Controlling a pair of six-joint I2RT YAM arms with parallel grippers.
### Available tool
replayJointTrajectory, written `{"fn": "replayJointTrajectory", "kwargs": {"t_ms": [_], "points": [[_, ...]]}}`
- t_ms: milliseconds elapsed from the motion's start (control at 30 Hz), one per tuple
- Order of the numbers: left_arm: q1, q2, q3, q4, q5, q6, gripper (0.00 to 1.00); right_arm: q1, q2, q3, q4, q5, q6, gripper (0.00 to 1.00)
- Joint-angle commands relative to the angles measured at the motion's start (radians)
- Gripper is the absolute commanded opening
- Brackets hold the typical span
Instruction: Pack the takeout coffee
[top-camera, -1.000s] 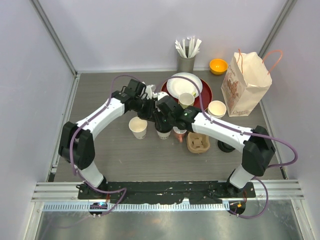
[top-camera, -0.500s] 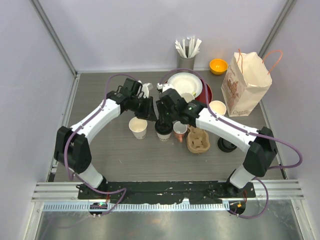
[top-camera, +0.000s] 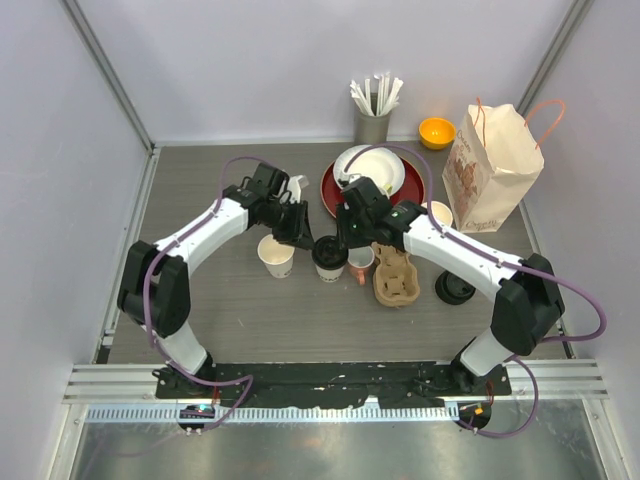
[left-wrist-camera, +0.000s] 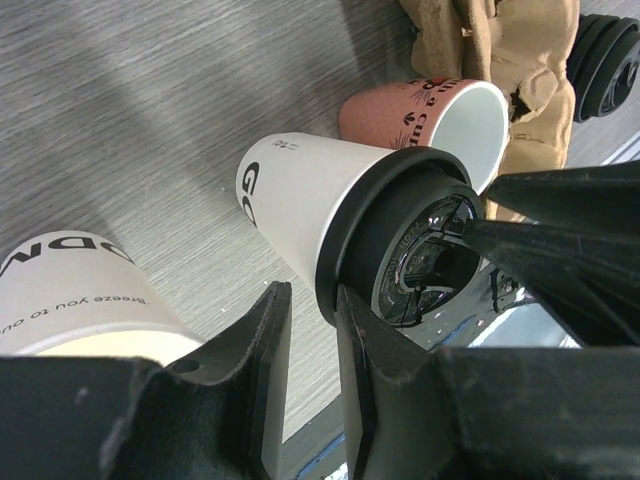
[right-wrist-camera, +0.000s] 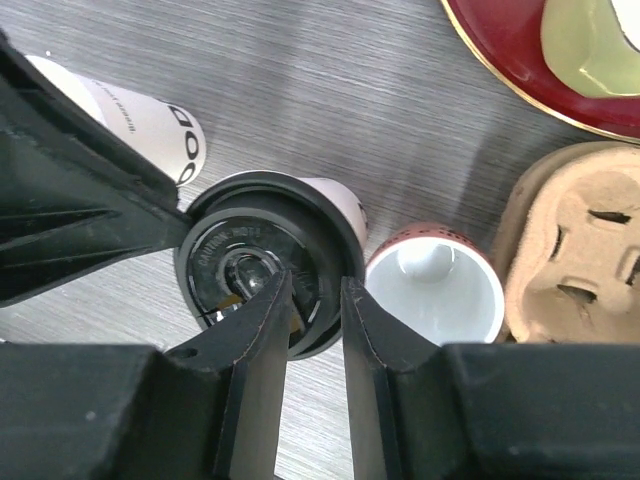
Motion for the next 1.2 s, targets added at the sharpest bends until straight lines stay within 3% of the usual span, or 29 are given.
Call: {"fn": "replayJointTrajectory", "kwargs": {"t_ms": [0,567,1167], "points": [[0.008,0.017,-0.003,0.034,0.023,-0.011,0.28,0.006,-0.024,-0.003,0.067,-0.037,0.0,0.32],[0.009,0.061,-0.057,0.086,0.019,-0.028,0.21,-0.004,0.004,-0.087,0.068,0.006,-0.008,0.25],[0.008,0.003,-0.003,0.065,0.026,-0.014,0.2,-0.005,0.008,0.031,-0.009,0.071,-0.098,0.39]]}}
